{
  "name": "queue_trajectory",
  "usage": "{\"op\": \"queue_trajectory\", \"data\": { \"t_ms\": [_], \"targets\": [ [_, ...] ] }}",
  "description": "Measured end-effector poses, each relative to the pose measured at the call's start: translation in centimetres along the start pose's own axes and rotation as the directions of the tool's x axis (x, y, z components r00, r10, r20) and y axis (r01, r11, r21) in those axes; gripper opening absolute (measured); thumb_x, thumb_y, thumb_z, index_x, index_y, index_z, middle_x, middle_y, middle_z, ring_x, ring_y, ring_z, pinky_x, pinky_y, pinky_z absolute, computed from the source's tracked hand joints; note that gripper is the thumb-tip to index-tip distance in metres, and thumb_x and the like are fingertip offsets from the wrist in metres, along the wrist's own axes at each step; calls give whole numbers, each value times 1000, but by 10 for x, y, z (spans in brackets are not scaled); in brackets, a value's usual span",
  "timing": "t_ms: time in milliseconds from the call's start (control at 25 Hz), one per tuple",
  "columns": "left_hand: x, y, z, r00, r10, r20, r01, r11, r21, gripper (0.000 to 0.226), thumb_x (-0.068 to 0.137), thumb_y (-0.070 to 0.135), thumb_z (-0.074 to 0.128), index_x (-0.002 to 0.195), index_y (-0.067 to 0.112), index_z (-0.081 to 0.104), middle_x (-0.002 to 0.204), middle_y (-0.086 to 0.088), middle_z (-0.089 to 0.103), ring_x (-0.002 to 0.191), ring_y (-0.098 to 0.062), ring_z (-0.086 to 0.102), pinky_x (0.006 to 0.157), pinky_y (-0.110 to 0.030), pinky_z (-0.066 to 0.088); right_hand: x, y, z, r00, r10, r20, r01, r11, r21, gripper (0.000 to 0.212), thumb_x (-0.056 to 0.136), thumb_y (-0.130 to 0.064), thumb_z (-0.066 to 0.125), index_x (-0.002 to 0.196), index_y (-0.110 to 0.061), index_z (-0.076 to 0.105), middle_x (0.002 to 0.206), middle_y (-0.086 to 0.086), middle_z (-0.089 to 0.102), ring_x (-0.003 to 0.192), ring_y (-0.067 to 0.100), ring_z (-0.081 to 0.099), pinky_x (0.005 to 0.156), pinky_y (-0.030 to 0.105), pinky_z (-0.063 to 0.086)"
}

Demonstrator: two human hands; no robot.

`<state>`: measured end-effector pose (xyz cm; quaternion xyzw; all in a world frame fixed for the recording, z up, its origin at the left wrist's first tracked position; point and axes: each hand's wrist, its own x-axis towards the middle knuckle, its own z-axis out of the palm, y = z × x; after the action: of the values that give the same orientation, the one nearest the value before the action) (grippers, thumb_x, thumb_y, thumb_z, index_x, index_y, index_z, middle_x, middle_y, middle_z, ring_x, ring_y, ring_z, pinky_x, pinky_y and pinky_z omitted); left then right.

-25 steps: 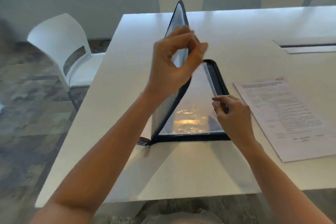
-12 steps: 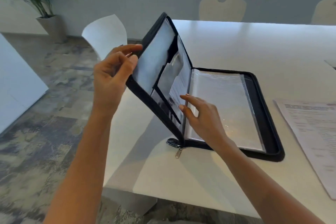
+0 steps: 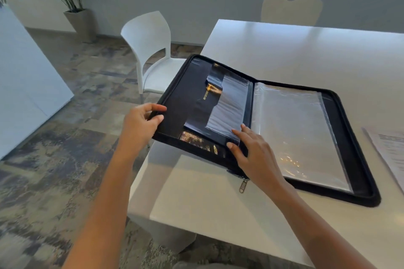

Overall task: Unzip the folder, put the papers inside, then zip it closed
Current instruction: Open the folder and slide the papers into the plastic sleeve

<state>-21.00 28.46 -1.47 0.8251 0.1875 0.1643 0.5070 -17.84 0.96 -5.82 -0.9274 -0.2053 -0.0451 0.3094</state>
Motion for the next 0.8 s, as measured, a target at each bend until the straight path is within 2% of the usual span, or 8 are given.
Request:
{"op": "queue_trajectory", "data": {
  "t_ms": [200, 320, 400, 480, 600, 800],
  "targets": [
    [3, -28, 7, 999, -17, 43, 6, 971, 240, 22, 91, 10, 65, 100, 30, 67, 99, -6, 69, 93, -23, 66, 85, -40, 57, -6, 0, 11, 1000, -9, -4, 9, 999, -42, 46, 94, -34, 56, 135, -13, 53, 145, 10, 46, 134, 26, 42, 110, 41, 34],
    [2, -40, 13, 999, -22, 47, 5, 938, 347, 20, 91, 10, 63, 106, 24, 66, 106, -8, 68, 105, -26, 63, 89, -37, 52, -8, 1, 15, 1000, -15, 7, 15, 997, -72, 48, 94, -36, 54, 137, -14, 49, 147, 8, 43, 138, 22, 35, 115, 37, 28],
    [1, -41, 17, 998, -31, 56, 5, 915, 403, 22, 92, 11, 61, 111, 22, 64, 109, -9, 68, 102, -27, 63, 87, -37, 51, -8, 1, 15, 1000, -6, 13, 7, 997, -78, 51, 95, -38, 52, 140, -16, 45, 149, 7, 40, 141, 19, 31, 116, 36, 26],
    [0, -37, 20, 999, 19, 47, -39, 881, 471, 26, 92, 9, 60, 115, 20, 61, 115, -9, 66, 105, -27, 60, 88, -40, 49, -9, 3, 13, 1000, 5, -2, -5, 996, -92, 54, 95, -41, 50, 143, -19, 41, 150, 6, 39, 141, 19, 30, 116, 35, 25],
    [-3, -26, 27, 990, 137, 36, -132, 801, 584, 37, 88, 2, 58, 122, 15, 57, 136, -8, 56, 121, -31, 50, 99, -46, 43, -12, 8, 7, 1000, 6, -11, -7, 996, -88, 57, 95, -45, 48, 146, -24, 34, 152, 4, 35, 142, 17, 26, 115, 33, 24],
    [-8, 3, 55, 977, 182, 107, -206, 705, 679, 52, 88, 6, 54, 139, 15, 47, 152, -2, 41, 137, -25, 38, 112, -49, 30, -23, 38, -16, 995, 79, -55, -86, 989, -124, 60, 95, -50, 41, 148, -24, 29, 153, 5, 33, 143, 17, 24, 116, 36, 25]
  ]
}}
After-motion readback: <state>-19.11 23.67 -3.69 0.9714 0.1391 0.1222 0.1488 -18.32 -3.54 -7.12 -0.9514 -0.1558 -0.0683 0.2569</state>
